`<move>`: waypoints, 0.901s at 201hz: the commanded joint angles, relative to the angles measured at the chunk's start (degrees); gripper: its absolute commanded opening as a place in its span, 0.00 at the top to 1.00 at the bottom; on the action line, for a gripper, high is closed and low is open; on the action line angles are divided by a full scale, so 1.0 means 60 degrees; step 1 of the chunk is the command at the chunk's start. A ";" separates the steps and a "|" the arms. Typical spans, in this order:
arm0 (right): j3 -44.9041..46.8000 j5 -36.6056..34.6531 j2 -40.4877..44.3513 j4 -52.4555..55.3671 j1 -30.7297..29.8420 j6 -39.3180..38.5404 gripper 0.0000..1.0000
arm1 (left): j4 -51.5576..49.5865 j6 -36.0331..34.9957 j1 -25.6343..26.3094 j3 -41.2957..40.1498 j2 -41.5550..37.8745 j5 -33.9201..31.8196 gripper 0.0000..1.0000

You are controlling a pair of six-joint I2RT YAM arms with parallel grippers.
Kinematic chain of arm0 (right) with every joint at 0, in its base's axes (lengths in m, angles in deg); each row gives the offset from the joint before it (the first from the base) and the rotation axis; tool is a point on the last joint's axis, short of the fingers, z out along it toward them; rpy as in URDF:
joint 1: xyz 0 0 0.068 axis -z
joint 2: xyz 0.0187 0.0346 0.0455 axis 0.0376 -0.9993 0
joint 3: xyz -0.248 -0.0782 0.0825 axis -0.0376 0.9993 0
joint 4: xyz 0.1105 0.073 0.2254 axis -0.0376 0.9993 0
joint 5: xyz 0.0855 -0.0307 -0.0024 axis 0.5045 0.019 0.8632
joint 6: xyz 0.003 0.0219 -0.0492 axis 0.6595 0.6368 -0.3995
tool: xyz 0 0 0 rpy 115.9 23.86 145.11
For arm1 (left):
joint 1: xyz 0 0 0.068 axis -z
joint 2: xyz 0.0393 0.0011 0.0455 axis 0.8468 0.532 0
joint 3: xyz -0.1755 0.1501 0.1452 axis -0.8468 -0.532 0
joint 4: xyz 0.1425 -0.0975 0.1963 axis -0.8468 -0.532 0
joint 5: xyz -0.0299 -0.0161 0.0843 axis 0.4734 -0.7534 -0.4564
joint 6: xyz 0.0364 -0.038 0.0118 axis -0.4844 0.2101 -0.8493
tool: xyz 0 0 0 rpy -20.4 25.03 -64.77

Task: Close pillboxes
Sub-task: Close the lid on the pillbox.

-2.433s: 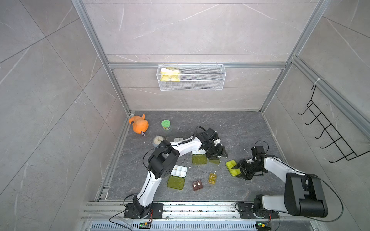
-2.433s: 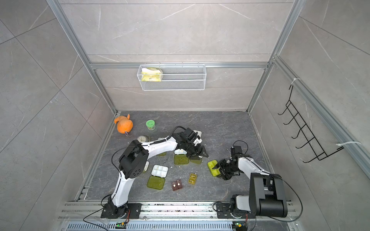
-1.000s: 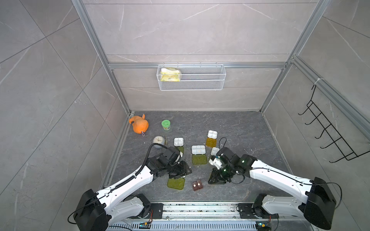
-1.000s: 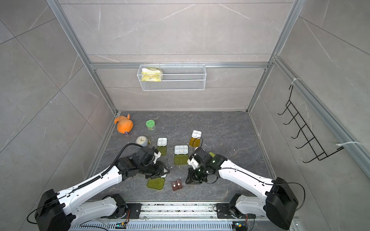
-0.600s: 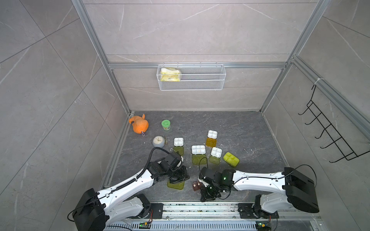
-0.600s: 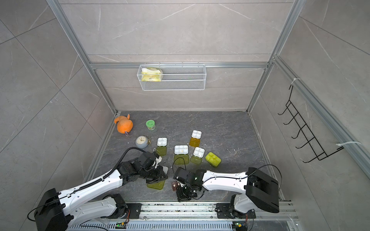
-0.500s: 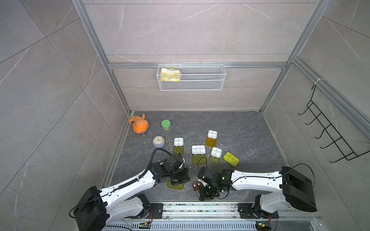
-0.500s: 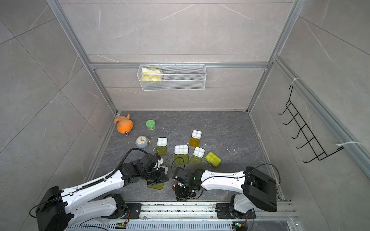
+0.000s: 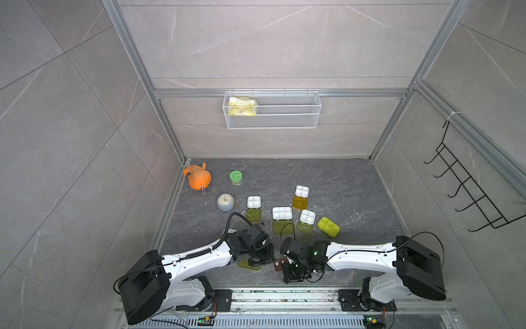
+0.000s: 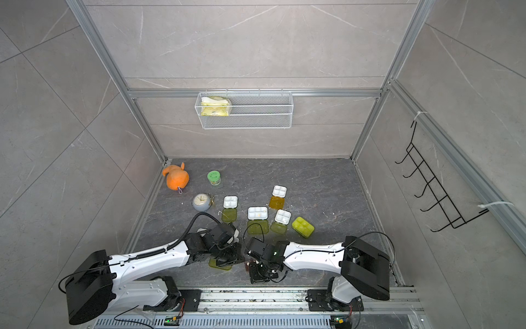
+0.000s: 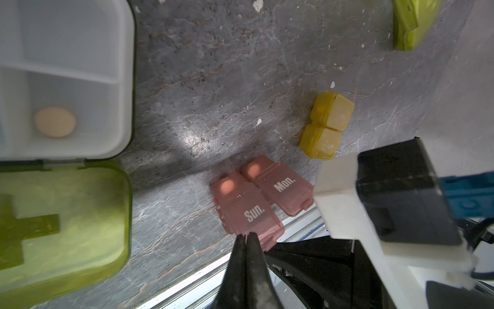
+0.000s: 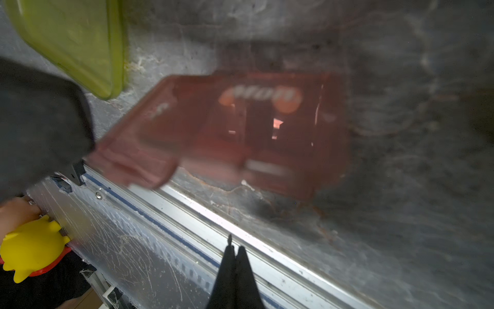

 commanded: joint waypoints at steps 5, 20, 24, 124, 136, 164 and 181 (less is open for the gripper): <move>0.0281 -0.0292 0.0058 -0.0330 0.0031 0.0424 1.00 | 0.0161 -0.0124 0.0028 0.0342 -0.0068 0.0005 1.00; 0.0419 -0.0291 0.0003 -0.0633 0.0033 0.0603 1.00 | 0.0145 -0.0137 0.0042 0.0298 -0.0097 0.0031 1.00; 0.0460 -0.0282 -0.0012 -0.0710 0.0033 0.0634 1.00 | 0.0157 -0.0136 0.0049 0.0284 -0.0102 0.0042 1.00; 0.0644 -0.0513 -0.0235 -0.1296 0.0048 0.0939 1.00 | 0.0559 -0.0319 0.0128 0.0385 0.0483 0.0222 1.00; 0.0654 -0.0513 -0.0219 -0.1285 0.0063 0.0924 1.00 | 0.0594 -0.0333 0.0142 0.0414 0.0573 0.0233 1.00; 0.0717 -0.0509 -0.0221 -0.1319 0.0107 0.0895 1.00 | 0.0726 -0.0332 0.0207 0.0509 0.0817 0.0280 1.00; 0.0808 -0.0521 -0.0170 -0.1370 0.0134 0.0893 1.00 | 0.0751 -0.0352 0.0275 0.0613 0.1019 0.0313 1.00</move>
